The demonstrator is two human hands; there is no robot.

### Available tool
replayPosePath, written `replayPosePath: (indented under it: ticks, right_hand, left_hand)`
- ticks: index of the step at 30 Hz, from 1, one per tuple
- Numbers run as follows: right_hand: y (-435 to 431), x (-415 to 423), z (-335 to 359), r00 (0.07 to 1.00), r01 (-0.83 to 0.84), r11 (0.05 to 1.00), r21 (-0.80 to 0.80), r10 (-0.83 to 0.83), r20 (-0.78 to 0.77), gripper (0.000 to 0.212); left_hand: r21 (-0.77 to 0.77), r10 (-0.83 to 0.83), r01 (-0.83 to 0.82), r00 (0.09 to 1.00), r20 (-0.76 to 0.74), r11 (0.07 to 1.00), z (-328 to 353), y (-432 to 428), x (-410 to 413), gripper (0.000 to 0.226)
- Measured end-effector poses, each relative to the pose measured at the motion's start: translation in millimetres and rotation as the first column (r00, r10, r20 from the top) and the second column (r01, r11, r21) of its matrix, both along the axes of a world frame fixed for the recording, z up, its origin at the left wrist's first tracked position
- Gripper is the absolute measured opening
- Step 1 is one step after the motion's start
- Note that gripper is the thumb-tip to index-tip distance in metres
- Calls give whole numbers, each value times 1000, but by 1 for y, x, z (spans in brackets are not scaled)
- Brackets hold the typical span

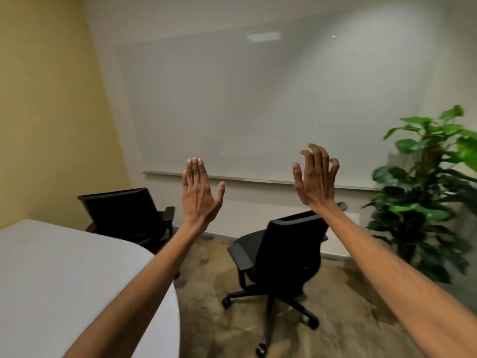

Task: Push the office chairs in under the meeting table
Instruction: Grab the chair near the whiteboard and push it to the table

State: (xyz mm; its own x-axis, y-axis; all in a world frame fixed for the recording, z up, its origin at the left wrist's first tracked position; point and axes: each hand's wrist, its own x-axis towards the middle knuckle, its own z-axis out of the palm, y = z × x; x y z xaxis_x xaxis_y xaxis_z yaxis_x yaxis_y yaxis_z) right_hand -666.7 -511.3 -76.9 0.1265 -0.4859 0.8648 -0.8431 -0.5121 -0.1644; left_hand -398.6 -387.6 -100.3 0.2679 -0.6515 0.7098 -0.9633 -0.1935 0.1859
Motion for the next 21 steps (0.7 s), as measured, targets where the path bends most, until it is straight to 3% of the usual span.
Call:
replayPosePath:
  ticks: [11,17,21]
  right_hand:
    - [-57,-144,-46,986,163,984,75,-166,27,40]
    - [-118,-168,-81,986,165,975,151,-168,8,46]
    - [-163,-163,-106,990,143,951,274,-139,-35,59]
  left_hand:
    - [54,-215,213,976,26,976,-45,-106,-135,84]
    - [89,-278,277,960,8,957,-80,-182,-166,84]
    - [120,-299,307,951,-79,944,-115,-232,-183,79]
